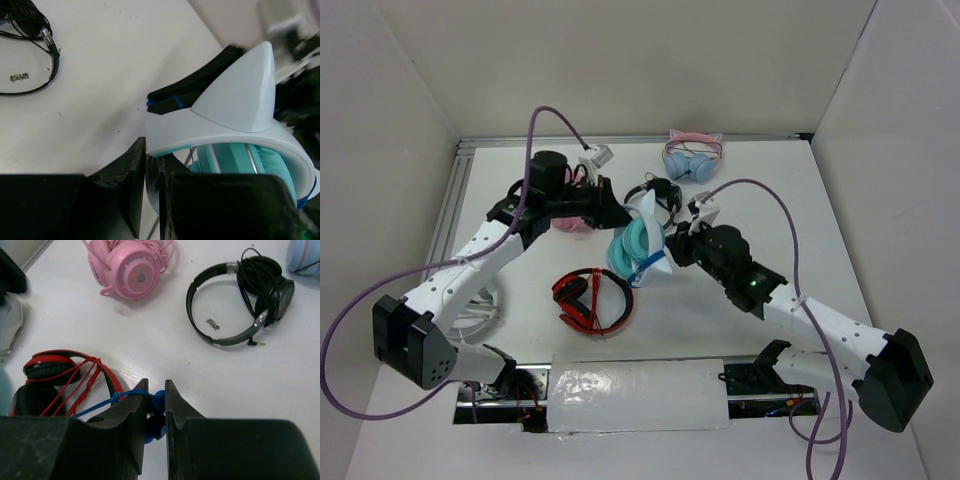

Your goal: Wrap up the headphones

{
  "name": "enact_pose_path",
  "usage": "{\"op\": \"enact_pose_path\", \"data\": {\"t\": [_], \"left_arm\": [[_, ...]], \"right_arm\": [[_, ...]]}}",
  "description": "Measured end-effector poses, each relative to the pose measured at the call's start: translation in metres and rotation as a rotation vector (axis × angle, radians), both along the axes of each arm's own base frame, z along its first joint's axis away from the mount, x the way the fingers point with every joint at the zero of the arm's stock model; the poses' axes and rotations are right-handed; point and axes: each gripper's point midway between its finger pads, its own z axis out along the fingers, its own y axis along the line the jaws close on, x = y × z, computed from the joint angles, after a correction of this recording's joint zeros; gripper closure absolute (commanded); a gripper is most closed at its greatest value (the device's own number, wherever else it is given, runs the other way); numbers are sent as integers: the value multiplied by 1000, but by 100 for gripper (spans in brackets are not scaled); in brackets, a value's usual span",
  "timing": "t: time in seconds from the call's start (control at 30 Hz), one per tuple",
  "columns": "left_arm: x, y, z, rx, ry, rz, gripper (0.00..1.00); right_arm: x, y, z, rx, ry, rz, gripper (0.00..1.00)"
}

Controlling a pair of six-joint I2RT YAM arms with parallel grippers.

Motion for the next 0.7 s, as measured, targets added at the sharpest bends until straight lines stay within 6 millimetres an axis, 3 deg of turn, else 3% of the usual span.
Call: {"op": "enact_pose_path", "data": {"t": [0.17, 0.37, 0.57, 0.7], "left_arm": [[8, -12, -46, 150, -56, -32, 100], [29, -3, -92, 330, -66, 46, 100], [51, 19, -106, 462, -151, 149, 100], [54, 20, -106, 488, -184, 155, 100]], "right_arm": [[-10, -10, 16, -52, 166, 11, 100], [-35, -16, 0, -84, 361, 81, 100], [-62, -10, -10, -26, 499, 198, 100], [-82, 4, -5, 31, 557, 319, 100]]}}
